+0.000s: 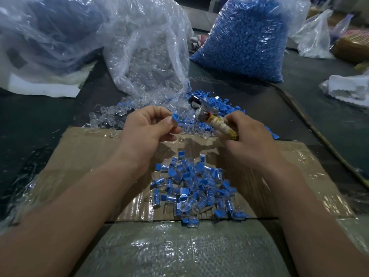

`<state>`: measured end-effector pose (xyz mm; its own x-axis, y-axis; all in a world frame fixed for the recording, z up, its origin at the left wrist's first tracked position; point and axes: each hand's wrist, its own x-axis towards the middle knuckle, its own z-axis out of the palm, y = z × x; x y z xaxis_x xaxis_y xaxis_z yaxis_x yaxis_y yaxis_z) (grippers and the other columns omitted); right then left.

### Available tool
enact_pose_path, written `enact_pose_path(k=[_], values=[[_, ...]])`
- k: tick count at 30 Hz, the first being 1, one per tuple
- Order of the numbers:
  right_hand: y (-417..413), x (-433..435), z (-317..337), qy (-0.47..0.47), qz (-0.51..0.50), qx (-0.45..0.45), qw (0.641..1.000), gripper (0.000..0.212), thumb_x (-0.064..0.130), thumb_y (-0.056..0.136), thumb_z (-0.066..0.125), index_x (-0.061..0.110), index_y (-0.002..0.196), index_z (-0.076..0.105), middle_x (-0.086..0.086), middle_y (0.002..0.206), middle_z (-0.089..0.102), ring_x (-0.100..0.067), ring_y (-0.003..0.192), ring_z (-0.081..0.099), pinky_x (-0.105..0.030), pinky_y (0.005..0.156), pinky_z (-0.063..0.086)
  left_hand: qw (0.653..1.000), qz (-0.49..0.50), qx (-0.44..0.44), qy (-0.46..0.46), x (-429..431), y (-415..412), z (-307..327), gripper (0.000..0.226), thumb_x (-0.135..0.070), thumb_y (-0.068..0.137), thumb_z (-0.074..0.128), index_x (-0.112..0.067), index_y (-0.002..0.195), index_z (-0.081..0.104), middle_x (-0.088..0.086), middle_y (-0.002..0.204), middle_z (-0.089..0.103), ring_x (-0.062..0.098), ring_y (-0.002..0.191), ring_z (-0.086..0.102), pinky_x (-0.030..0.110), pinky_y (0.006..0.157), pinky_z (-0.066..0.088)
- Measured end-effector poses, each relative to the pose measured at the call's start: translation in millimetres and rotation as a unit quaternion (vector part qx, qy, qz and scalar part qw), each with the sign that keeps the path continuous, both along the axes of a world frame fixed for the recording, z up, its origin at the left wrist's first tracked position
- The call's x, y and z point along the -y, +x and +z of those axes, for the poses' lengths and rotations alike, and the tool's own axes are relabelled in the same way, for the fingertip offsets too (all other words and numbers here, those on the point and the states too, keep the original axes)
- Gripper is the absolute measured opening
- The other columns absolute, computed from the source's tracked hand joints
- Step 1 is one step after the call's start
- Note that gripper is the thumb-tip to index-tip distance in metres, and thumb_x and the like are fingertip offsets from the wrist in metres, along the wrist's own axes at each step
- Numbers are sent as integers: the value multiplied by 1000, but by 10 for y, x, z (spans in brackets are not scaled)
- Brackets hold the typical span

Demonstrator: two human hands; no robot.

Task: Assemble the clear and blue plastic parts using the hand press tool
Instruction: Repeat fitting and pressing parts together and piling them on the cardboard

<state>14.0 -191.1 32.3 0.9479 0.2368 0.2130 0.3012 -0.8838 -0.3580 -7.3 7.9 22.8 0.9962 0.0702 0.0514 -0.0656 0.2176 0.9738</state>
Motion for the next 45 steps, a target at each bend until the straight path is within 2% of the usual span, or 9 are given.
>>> enact_pose_path(k=[2, 6, 12, 15, 21, 25, 33, 40, 45], values=[[-35, -63, -3, 37, 27, 5, 999, 18, 25, 84, 61, 26, 94, 45, 5, 87, 53, -13, 74, 47, -28, 58, 30, 1000, 7, 10, 3, 8, -4, -6, 17, 5, 85, 53, -9, 77, 56, -6, 59, 65, 8, 62, 66, 19, 59, 55], [-82, -149, -15, 64, 55, -8, 996, 22, 25, 83, 61, 29, 95, 43, 7, 91, 50, -14, 79, 47, -29, 64, 32, 999, 23, 34, -1, 16, -15, -14, 15, 4, 85, 54, -10, 79, 56, 1, 71, 64, 7, 64, 66, 19, 59, 54], [-85, -161, -25, 76, 66, -31, 994, 21, 29, 83, 60, 26, 98, 46, 7, 92, 51, -10, 80, 46, -26, 62, 34, 998, 41, 52, 12, 21, -10, -36, 16, 2, 84, 56, -12, 79, 58, -2, 69, 66, 8, 65, 65, 18, 57, 53], [-79, -157, -27, 74, 66, -32, 995, 22, 29, 84, 60, 27, 99, 45, 7, 93, 50, -7, 79, 45, -21, 62, 33, 997, 47, 61, 22, 27, -14, -39, 16, 2, 83, 57, -13, 78, 58, -1, 69, 65, 8, 65, 65, 18, 57, 53], [-80, -158, -22, 61, 63, -38, 995, 22, 29, 83, 61, 24, 100, 46, 5, 94, 50, -11, 82, 46, -21, 65, 37, 995, 48, 73, 44, 24, -19, -40, 17, 3, 84, 57, -13, 79, 58, -5, 67, 66, 5, 65, 65, 16, 57, 52], [-87, -171, -23, 52, 71, -51, 995, 23, 31, 84, 61, 23, 101, 46, 6, 93, 48, -9, 81, 45, -19, 64, 34, 994, 57, 77, 55, 28, -20, -48, 19, 3, 85, 56, -14, 78, 58, -9, 63, 66, 3, 62, 63, 16, 57, 52], [-118, -232, -7, 7, 65, -52, 997, 19, 29, 86, 59, 26, 92, 42, 9, 83, 46, -9, 74, 43, -21, 57, 30, 992, 70, 72, 72, 29, -36, -35, 17, 2, 85, 57, -14, 80, 58, 3, 75, 63, 6, 65, 62, 16, 60, 51], [-132, -262, 13, -8, 61, -58, 996, 19, 25, 87, 59, 27, 85, 39, 11, 76, 44, -3, 67, 40, -21, 53, 26, 989, 87, 73, 92, 36, -44, -50, 20, 2, 85, 58, -17, 78, 57, 3, 74, 63, 8, 66, 62, 16, 61, 51], [-133, -271, 11, -22, 53, -51, 997, 18, 24, 85, 59, 25, 86, 41, 11, 75, 44, -10, 70, 43, -22, 53, 26, 989, 92, 65, 91, 38, -49, -53, 21, 2, 86, 57, -17, 77, 58, 3, 74, 62, 9, 65, 61, 15, 60, 51]])
